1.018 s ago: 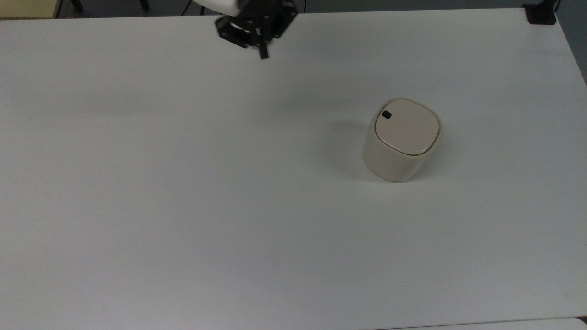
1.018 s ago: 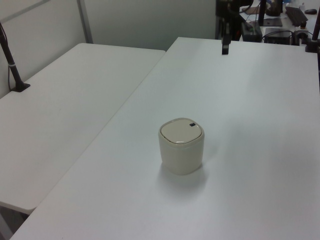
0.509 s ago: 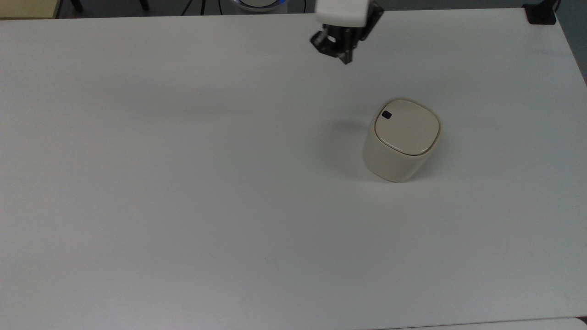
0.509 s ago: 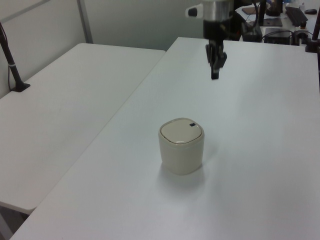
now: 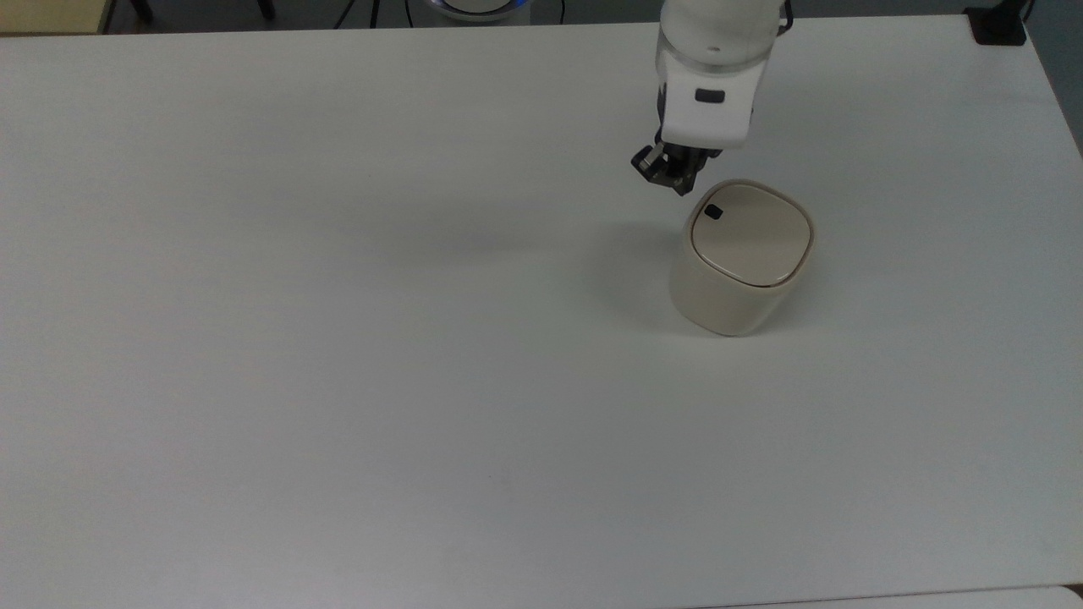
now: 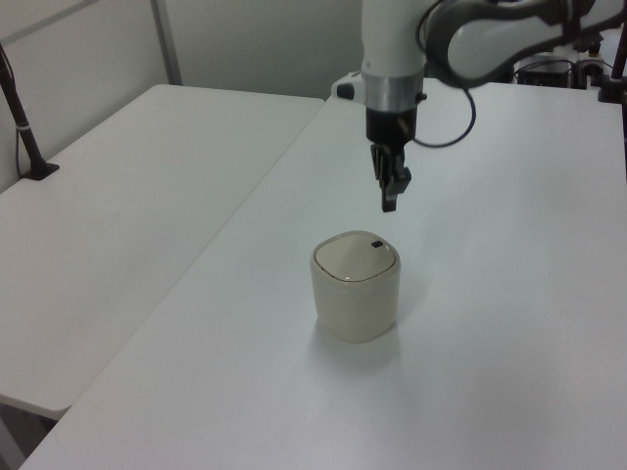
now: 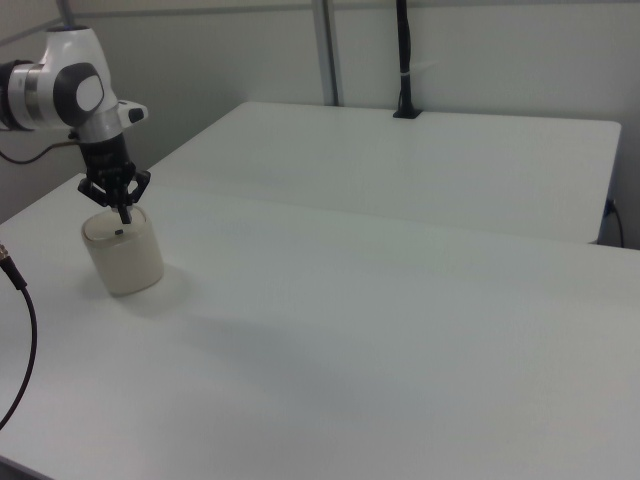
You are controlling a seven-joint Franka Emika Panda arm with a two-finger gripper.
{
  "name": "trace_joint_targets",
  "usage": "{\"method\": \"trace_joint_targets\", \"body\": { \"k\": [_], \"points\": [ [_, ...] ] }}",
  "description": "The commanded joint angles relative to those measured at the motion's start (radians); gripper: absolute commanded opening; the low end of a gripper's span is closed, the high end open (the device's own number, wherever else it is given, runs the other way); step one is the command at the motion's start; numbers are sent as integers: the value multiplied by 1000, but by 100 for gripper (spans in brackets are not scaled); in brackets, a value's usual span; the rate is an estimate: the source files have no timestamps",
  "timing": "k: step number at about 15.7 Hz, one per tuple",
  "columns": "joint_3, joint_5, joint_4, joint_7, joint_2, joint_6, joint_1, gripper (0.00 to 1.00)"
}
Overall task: Open the trash bin
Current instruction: 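Press the gripper down on the lid's dark button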
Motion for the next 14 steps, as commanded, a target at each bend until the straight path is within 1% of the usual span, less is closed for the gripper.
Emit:
{"method": "trace_joint_targets", "body": {
  "k": [1,4,11,14],
  "points": [
    [-15,-39,13,8,20,13,50,3],
    [-15,-71,33,14,57,42,74,3],
    [-15,-90,37,16,91,86,99,3],
    [-17,-99,74,17,123,85,108,3]
  ]
}}
